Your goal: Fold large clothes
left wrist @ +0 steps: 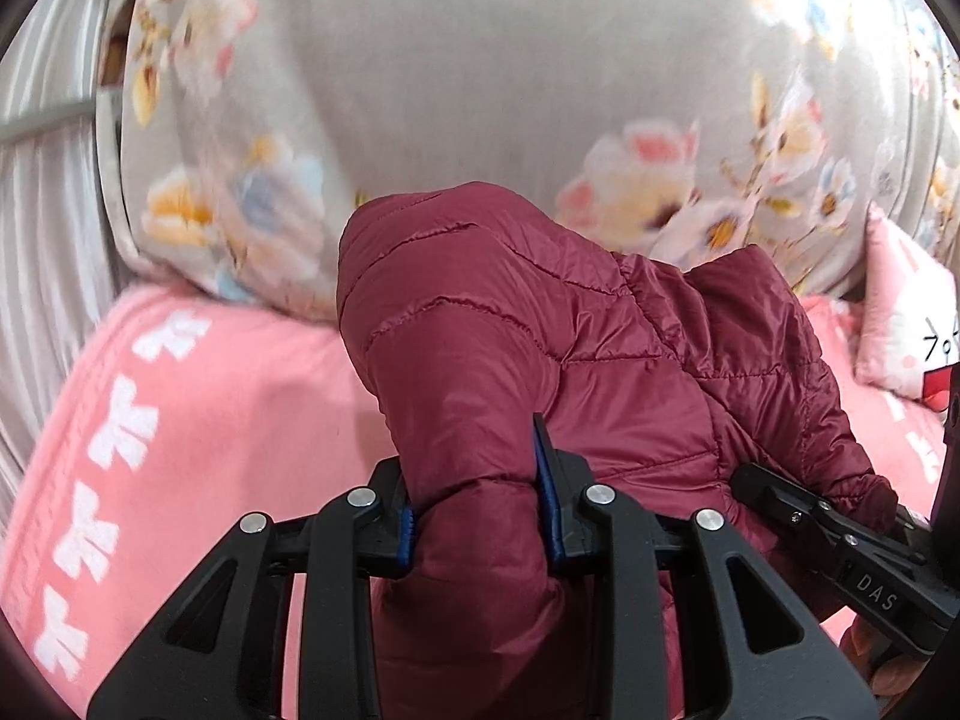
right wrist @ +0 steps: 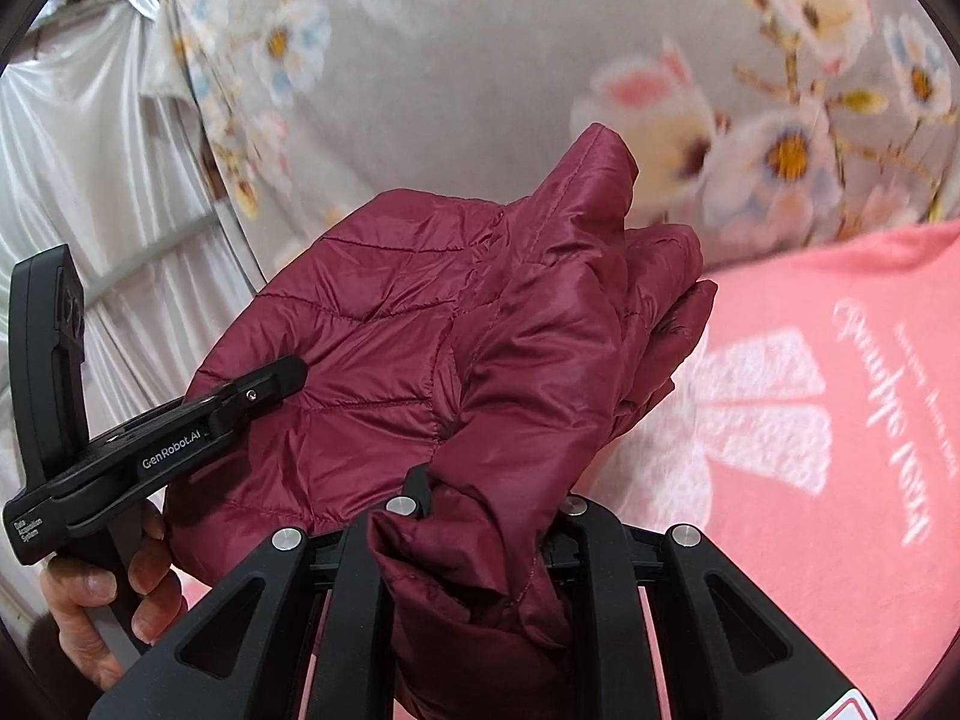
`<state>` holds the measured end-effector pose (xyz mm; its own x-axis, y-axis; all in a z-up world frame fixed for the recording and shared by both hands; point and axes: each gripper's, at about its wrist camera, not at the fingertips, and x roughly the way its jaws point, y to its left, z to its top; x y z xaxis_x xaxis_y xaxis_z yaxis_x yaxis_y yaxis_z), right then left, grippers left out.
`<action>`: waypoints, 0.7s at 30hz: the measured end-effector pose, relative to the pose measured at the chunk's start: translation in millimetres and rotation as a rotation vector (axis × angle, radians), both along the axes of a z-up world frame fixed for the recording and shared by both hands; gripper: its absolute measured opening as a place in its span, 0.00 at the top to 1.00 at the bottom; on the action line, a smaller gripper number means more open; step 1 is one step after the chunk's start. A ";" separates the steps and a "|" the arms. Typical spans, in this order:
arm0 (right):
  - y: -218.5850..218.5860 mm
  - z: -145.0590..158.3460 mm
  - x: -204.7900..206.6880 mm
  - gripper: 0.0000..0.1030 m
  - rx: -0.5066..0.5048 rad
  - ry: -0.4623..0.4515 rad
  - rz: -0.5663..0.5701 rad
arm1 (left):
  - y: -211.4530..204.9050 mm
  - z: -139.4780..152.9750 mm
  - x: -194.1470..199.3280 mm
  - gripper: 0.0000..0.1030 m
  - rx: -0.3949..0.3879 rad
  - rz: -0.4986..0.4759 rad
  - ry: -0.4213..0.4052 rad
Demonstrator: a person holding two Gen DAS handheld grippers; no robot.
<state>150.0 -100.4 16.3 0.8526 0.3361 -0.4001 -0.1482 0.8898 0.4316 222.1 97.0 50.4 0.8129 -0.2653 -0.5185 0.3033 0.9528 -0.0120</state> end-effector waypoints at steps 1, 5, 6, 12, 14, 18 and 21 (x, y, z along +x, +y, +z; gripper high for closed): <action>1.6 -7.5 3.7 0.86 0.001 0.017 0.001 | 1.5 -8.0 3.5 0.72 0.000 0.001 0.012; 9.4 -42.5 17.5 0.86 -0.015 0.093 0.001 | 5.3 -45.3 16.5 0.72 0.002 0.008 0.067; 10.5 -48.0 19.1 0.86 -0.017 0.104 0.001 | 6.3 -54.4 19.2 0.72 0.002 0.008 0.082; 18.6 -77.9 22.8 0.84 -0.023 0.153 0.013 | 10.7 -83.4 23.7 0.71 0.013 0.018 0.113; 20.1 -86.2 22.4 0.83 -0.025 0.173 0.009 | 11.7 -90.5 24.3 0.69 0.017 0.022 0.129; 16.9 -98.4 23.5 0.78 0.015 0.208 -0.004 | 12.3 -101.1 23.8 0.62 0.032 0.040 0.155; 13.5 -104.4 22.4 0.71 0.042 0.228 -0.012 | 14.3 -105.9 23.8 0.58 0.029 0.061 0.171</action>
